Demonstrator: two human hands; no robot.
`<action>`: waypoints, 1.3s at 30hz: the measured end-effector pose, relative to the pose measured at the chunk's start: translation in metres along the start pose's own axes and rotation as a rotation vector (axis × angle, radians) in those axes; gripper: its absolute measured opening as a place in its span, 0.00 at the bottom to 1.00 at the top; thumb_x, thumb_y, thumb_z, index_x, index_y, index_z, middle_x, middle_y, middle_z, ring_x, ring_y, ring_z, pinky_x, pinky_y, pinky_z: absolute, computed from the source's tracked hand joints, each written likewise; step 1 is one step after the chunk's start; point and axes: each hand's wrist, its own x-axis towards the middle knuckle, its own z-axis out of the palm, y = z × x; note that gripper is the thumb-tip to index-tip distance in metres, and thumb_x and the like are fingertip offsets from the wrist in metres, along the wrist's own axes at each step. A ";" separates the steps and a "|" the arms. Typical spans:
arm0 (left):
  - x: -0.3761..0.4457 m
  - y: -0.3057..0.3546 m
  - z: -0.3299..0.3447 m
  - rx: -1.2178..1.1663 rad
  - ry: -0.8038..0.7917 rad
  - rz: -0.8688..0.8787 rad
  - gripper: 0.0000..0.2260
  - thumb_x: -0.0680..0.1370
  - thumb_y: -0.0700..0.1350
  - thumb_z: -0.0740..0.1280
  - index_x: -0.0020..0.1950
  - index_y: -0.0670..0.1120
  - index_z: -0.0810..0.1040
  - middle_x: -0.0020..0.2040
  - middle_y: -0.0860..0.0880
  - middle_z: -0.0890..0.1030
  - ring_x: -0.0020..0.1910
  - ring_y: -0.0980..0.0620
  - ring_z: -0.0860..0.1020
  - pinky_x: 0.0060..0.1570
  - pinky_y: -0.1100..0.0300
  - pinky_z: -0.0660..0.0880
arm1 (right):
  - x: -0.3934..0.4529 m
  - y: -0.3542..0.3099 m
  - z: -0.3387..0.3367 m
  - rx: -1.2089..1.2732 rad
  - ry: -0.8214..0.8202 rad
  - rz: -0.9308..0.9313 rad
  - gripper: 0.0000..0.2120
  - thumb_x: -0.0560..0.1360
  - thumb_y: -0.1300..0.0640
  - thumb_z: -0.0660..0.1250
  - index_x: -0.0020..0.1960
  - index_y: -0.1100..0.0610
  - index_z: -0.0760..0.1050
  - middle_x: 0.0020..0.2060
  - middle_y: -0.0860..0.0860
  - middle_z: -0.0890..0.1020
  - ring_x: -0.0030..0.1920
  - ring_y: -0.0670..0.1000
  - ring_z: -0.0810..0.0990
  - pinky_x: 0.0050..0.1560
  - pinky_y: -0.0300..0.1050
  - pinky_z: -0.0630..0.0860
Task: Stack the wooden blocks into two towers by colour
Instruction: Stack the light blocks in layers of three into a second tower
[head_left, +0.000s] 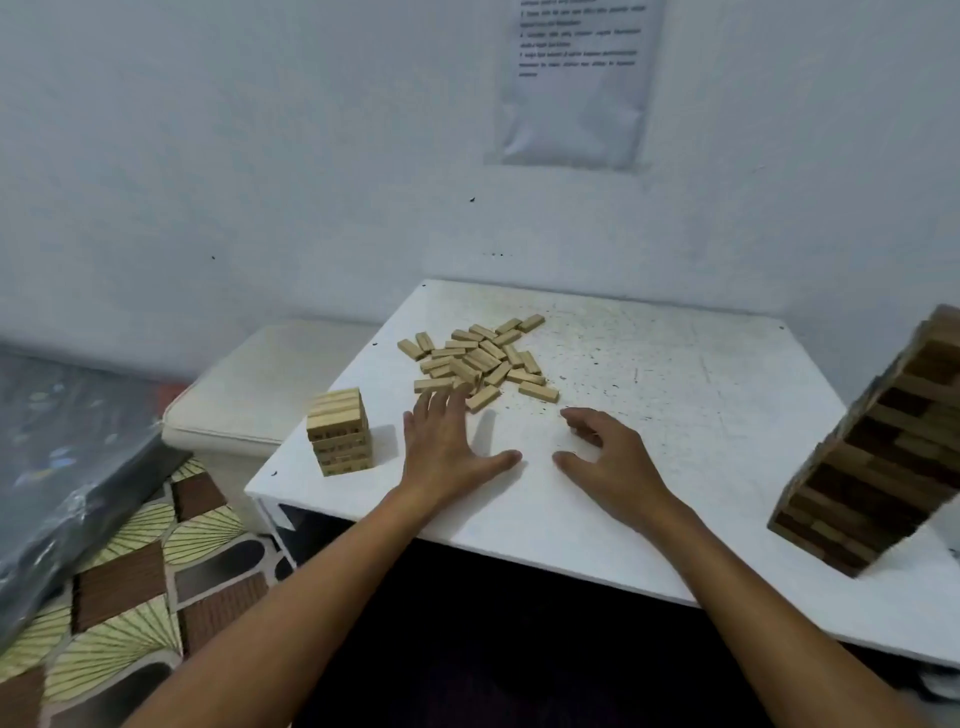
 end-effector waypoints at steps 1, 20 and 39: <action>0.011 -0.001 0.002 0.009 -0.003 -0.049 0.49 0.60 0.73 0.69 0.74 0.51 0.61 0.74 0.47 0.63 0.75 0.43 0.55 0.73 0.41 0.52 | 0.004 0.003 -0.001 -0.019 0.012 0.011 0.26 0.71 0.56 0.74 0.68 0.52 0.72 0.63 0.48 0.76 0.62 0.45 0.75 0.63 0.40 0.71; 0.136 -0.029 0.023 0.116 -0.003 -0.337 0.55 0.56 0.82 0.58 0.77 0.53 0.59 0.80 0.42 0.47 0.78 0.40 0.44 0.72 0.34 0.42 | 0.187 0.018 0.020 -0.068 0.109 0.147 0.23 0.78 0.45 0.63 0.71 0.52 0.69 0.70 0.54 0.70 0.69 0.55 0.69 0.68 0.58 0.68; 0.139 -0.011 0.047 -0.043 -0.092 -0.027 0.36 0.61 0.67 0.56 0.62 0.49 0.76 0.66 0.50 0.72 0.71 0.45 0.62 0.70 0.50 0.60 | 0.205 0.019 0.038 -0.464 -0.172 -0.093 0.20 0.81 0.46 0.57 0.70 0.51 0.71 0.68 0.54 0.69 0.74 0.56 0.58 0.70 0.57 0.63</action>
